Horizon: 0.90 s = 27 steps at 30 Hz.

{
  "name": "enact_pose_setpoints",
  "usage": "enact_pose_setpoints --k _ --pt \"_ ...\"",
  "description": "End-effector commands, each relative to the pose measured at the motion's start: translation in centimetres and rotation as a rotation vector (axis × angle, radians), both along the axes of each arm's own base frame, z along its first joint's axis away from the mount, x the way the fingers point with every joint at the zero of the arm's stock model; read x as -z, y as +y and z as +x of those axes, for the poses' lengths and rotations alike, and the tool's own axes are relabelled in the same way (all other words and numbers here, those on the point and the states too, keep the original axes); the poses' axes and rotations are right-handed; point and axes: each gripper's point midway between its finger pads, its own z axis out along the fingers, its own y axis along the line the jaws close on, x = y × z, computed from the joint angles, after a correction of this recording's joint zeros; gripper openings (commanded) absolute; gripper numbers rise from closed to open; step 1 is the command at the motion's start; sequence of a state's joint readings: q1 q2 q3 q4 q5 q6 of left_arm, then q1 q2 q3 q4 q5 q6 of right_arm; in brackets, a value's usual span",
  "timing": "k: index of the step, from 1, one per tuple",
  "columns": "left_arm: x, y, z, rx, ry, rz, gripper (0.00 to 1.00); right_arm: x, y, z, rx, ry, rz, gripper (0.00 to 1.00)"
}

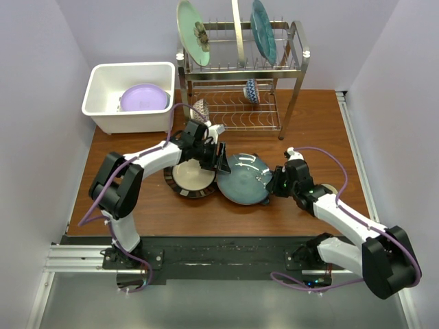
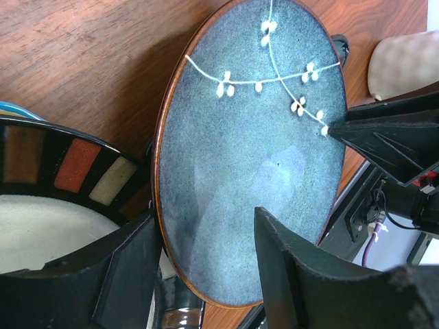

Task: Place the plates into the plastic bin on the countertop
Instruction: Pick up the plate at the center of the board.

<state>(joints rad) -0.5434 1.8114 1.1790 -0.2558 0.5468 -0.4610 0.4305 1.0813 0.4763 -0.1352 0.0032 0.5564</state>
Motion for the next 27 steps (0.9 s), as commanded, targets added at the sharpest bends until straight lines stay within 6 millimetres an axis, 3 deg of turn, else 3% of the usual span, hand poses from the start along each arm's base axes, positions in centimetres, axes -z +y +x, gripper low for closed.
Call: enact_pose_setpoints --k 1,27 --pt "-1.1 -1.3 -1.7 0.075 0.02 -0.078 0.58 -3.2 3.6 1.2 -0.129 -0.12 0.137 0.24" --pt "-2.8 -2.4 -2.7 0.148 0.037 -0.181 0.57 -7.1 5.9 1.0 -0.254 -0.239 0.252 0.24"
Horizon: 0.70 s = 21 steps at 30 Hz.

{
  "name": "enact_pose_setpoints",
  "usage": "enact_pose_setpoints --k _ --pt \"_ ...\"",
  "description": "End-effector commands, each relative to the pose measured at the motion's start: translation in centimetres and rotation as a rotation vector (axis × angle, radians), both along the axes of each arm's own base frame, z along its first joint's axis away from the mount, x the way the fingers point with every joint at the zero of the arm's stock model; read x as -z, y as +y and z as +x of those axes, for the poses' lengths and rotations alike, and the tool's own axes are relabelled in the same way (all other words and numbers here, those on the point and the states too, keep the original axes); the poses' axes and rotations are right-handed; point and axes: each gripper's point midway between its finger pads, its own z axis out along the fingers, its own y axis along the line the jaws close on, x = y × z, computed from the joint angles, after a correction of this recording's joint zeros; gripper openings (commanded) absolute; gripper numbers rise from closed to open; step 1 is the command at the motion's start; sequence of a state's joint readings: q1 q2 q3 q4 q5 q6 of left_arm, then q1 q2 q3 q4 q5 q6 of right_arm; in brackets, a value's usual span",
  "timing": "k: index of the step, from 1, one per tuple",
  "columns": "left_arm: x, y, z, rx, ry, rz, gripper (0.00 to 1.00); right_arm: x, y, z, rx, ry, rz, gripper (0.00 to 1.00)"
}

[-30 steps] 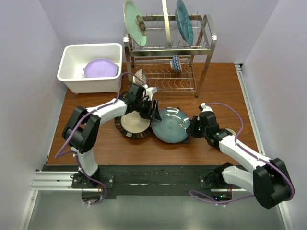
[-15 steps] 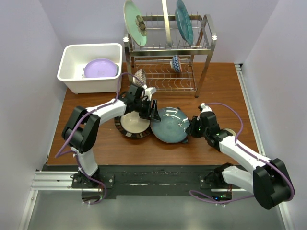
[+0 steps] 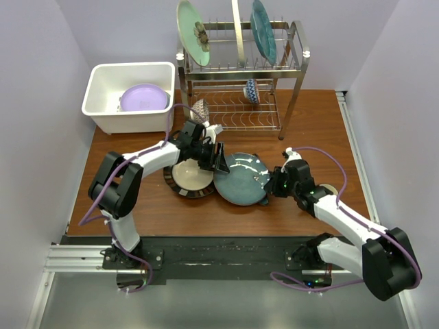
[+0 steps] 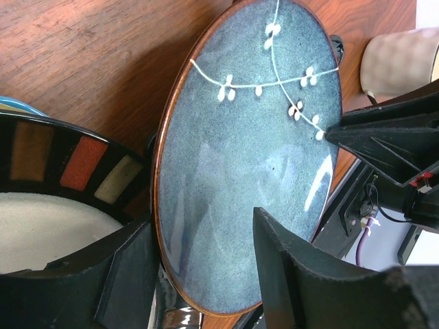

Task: Place the plates into the plastic bin on the countertop
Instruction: Pick up the plate at the center of the board.

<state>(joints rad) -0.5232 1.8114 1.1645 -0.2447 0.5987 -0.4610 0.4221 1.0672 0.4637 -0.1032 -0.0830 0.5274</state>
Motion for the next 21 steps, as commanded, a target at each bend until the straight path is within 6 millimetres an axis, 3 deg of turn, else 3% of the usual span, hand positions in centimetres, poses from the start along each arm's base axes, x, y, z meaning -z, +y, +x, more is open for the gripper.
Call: enact_pose_setpoints --k 1,21 --pt "-2.7 -2.7 -2.4 0.134 0.013 -0.149 0.57 -6.8 4.8 1.3 -0.179 -0.227 0.213 0.24" --pt "-4.3 -4.4 -4.3 0.224 0.023 -0.201 0.51 -8.5 5.5 0.6 -0.233 -0.293 0.264 0.27"
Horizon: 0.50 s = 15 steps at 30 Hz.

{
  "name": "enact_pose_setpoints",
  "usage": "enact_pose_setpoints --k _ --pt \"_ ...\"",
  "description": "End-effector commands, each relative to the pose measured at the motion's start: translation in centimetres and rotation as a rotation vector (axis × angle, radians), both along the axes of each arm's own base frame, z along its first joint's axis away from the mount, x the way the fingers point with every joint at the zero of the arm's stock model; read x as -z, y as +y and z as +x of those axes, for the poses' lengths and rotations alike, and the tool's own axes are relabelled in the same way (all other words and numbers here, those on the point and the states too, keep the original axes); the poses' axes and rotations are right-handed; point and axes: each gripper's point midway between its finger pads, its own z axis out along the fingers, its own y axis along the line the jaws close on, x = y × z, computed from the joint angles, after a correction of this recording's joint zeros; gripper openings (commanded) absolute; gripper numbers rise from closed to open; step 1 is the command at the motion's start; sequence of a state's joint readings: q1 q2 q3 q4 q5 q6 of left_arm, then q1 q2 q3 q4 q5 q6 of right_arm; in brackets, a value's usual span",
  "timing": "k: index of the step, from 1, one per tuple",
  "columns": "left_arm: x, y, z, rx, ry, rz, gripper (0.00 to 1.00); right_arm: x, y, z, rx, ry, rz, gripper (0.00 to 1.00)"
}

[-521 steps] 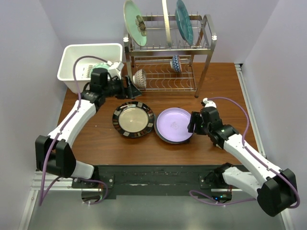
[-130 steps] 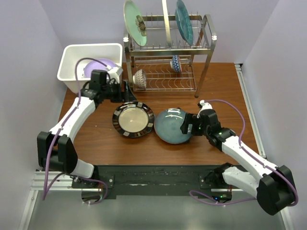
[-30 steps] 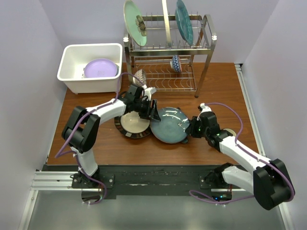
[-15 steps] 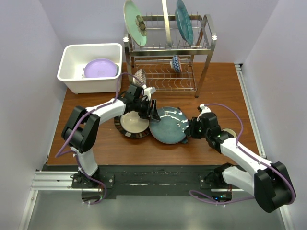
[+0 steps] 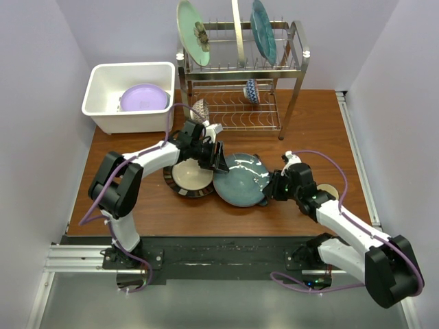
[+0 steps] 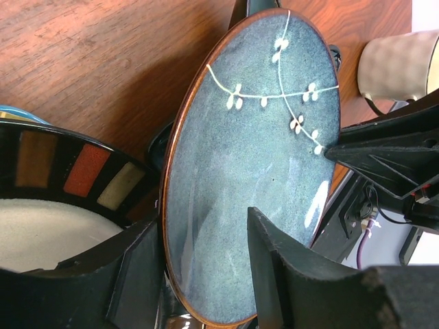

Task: Place the plates into the plastic bin on the countertop
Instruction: Pick up the plate at the center of the board.

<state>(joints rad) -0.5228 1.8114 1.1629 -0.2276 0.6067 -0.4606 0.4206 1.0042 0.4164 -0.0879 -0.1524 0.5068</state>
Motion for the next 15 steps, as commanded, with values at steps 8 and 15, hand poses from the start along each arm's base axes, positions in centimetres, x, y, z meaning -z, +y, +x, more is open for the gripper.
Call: enact_pose_setpoints --k 8,15 --pt "-3.7 -4.6 -5.6 0.274 0.05 -0.157 0.46 -9.0 4.6 1.7 -0.16 -0.297 0.233 0.27" --pt "-3.6 -4.8 -6.2 0.306 0.053 -0.132 0.43 -9.8 4.2 1.5 -0.148 -0.328 0.236 0.27"
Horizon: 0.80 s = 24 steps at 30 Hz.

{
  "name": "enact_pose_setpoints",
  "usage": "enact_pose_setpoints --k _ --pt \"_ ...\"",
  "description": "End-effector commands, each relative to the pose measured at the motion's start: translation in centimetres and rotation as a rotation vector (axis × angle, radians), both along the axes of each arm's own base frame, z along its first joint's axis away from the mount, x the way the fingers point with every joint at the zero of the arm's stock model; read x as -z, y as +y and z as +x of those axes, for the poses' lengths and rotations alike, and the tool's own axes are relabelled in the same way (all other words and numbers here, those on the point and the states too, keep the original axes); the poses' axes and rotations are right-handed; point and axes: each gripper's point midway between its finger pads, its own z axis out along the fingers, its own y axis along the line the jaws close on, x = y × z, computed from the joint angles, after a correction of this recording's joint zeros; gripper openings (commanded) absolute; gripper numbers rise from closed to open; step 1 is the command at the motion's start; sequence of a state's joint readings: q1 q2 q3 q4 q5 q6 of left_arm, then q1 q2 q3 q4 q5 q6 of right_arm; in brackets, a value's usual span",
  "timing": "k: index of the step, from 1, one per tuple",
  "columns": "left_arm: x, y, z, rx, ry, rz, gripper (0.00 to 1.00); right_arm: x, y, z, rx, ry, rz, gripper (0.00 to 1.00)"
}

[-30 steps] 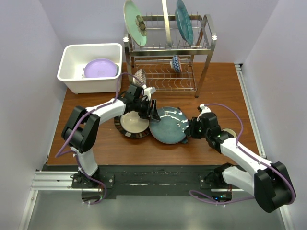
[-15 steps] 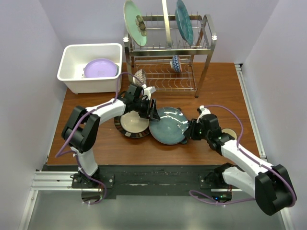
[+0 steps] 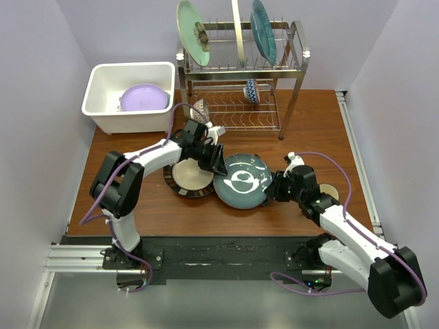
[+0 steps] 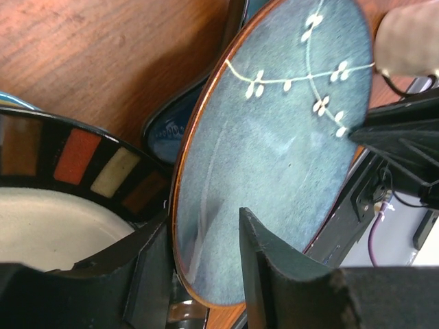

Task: Place the plates into the plastic bin on the countertop
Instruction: Pick up the plate at the center of the board.

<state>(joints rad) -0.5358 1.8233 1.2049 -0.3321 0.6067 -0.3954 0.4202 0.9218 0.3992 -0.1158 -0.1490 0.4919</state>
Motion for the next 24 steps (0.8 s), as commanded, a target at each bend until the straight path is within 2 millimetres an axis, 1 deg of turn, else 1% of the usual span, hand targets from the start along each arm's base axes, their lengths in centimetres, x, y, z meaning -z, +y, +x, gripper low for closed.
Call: enact_pose_setpoints --k 1,6,10,16,19,20,22,23,24 --pt "-3.8 -5.0 -5.3 0.252 0.051 -0.179 0.43 -8.9 4.5 2.0 -0.145 -0.287 0.23 0.27" --pt "-4.0 -5.6 -6.0 0.276 0.056 -0.194 0.42 -9.1 4.8 1.9 -0.161 -0.292 0.24 0.27" --pt "-5.2 -6.9 -6.5 0.293 0.053 -0.263 0.41 -9.3 4.8 1.8 -0.164 -0.299 0.248 0.27" --pt "-6.7 -8.1 -7.1 0.325 0.058 -0.332 0.37 -9.5 4.7 1.6 -0.165 -0.308 0.246 0.27" --pt "-6.8 -8.3 -7.3 0.335 0.06 -0.336 0.3 -9.5 4.6 1.6 -0.162 -0.311 0.243 0.27" --pt "-6.8 -8.3 -7.3 0.336 0.062 -0.335 0.25 -9.6 4.6 1.6 -0.163 -0.315 0.243 0.27" --pt "-6.7 -8.2 -7.3 0.338 0.062 -0.328 0.17 -9.6 4.6 1.6 -0.163 -0.313 0.241 0.27" --pt "-6.7 -8.2 -7.4 0.34 0.063 -0.327 0.09 -9.5 4.6 1.6 -0.164 -0.312 0.24 0.27" --pt "-6.4 -8.0 -7.5 0.343 0.067 -0.312 0.05 -9.6 4.5 1.7 -0.162 -0.315 0.238 0.27"
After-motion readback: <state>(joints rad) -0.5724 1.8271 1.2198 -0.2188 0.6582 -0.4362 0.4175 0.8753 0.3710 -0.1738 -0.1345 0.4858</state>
